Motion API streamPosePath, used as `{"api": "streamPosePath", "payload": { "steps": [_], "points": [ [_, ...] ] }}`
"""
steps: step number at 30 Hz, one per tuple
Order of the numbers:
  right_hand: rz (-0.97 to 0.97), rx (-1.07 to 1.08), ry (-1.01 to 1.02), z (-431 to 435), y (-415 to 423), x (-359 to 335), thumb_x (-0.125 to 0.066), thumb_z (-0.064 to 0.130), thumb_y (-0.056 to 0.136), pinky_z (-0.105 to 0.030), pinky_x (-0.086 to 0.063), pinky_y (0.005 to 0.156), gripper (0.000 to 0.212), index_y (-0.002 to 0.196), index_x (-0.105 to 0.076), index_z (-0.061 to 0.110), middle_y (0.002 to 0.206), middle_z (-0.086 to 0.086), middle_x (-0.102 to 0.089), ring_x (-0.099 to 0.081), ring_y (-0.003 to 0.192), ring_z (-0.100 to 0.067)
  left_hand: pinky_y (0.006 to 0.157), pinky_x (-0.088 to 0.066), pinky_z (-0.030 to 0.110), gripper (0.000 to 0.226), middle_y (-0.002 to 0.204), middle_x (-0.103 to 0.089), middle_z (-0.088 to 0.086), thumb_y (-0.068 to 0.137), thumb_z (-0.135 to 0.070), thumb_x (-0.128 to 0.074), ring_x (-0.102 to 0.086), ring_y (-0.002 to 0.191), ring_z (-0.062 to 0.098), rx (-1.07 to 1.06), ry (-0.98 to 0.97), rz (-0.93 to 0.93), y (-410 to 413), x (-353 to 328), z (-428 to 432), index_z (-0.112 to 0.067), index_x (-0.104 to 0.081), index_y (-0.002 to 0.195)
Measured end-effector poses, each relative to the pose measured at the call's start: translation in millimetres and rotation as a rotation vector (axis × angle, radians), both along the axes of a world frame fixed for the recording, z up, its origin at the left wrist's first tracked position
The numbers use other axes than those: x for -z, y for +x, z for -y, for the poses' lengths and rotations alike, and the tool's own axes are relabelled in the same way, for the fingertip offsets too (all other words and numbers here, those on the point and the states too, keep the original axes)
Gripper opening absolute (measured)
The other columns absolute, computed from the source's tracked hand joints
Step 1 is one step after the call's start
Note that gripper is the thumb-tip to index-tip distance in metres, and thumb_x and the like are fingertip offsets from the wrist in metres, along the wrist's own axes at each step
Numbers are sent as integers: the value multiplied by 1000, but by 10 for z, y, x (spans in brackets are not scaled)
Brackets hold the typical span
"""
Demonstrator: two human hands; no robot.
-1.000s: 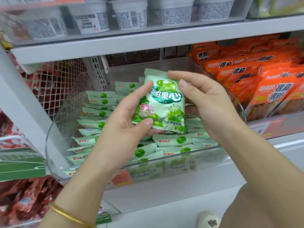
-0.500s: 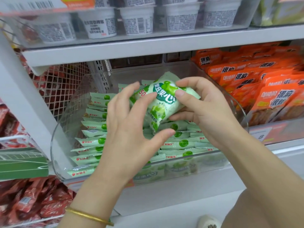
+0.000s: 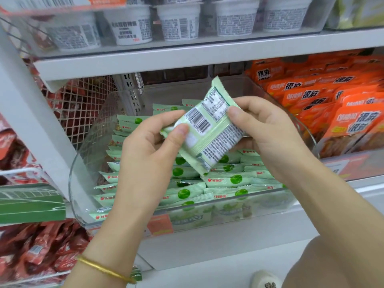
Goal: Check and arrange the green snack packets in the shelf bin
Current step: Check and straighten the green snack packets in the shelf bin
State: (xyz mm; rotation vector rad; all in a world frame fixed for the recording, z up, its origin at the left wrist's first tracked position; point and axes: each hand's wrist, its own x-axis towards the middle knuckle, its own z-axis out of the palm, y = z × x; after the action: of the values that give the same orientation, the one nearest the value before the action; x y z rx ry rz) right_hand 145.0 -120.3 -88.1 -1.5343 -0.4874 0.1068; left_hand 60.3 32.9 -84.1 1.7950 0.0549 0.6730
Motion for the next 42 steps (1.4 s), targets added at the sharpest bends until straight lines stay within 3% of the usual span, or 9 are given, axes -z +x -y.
{"api": "streamPosePath", "payload": {
  "steps": [7,13,21,25,27,30,34,37,42],
  "points": [
    [-49,52,89,-21,-7,-8,-57,18,90,-22,-47,44,8,95,-60,12,75,-3,-67,-60,57,-8,74,-55,21,55,100,-69,-10,78,5,-68,-69,86,8,157,-94,-76,16,60,18,-29,-54,118],
    [-40,54,96,-22,1,11,-57,18,91,-22,-46,44,10,96,-61,11,74,-3,-68,-60,57,-9,72,-54,19,55,98,-69,-12,79,0,-68,-69,86,3,150,-132,-91,-9,29,41,-29,-51,123],
    [-141,-78,134,53,27,8,-45,14,97,-25,-54,54,20,103,-63,10,88,-5,-72,-68,69,-18,87,-53,46,34,93,-74,4,92,-18,-58,-69,83,16,23,-524,-276,86,104,-105,-14,-44,123],
    [215,-145,-167,34,37,30,-66,-10,77,-12,-47,84,62,121,-56,34,127,12,-56,-58,110,1,57,-52,27,39,81,-73,0,90,-22,-60,-65,61,7,16,-574,-367,103,84,-193,-11,-46,124],
    [375,-158,-266,-43,28,9,-72,-7,70,-7,-40,90,58,110,-62,34,125,13,-56,-52,115,6,51,-50,23,39,79,-72,2,91,-24,-60,-65,60,7,30,-580,-415,104,77,-198,-7,-48,124],
    [552,14,-318,-173,65,2,-75,6,72,-19,-46,90,37,95,-68,34,104,19,-64,-59,102,1,46,-49,20,26,91,-71,13,97,-23,-49,-70,65,18,40,-618,-361,82,-2,-265,-2,-52,112],
    [781,290,-466,-373,179,-14,-66,40,80,-41,-51,74,23,94,-71,21,88,6,-68,-62,84,-14,53,-51,31,14,90,-70,5,100,-19,-40,-68,63,18,-288,-65,-176,135,-22,-547,-16,-47,111],
    [894,355,-603,-631,316,-60,-61,46,83,-37,-46,59,36,77,-60,11,71,0,-58,-56,68,-24,82,-44,34,24,108,-65,10,96,-17,-42,-60,98,26,-392,543,-306,234,97,-702,-7,-59,111],
    [800,314,-856,-1182,581,-148,-50,49,92,-30,-29,60,33,83,-40,18,68,3,-40,-43,68,-21,114,-23,39,48,152,-29,15,99,-31,-37,-26,140,28,-225,837,-582,336,221,-730,-5,-40,140]
  ]
}}
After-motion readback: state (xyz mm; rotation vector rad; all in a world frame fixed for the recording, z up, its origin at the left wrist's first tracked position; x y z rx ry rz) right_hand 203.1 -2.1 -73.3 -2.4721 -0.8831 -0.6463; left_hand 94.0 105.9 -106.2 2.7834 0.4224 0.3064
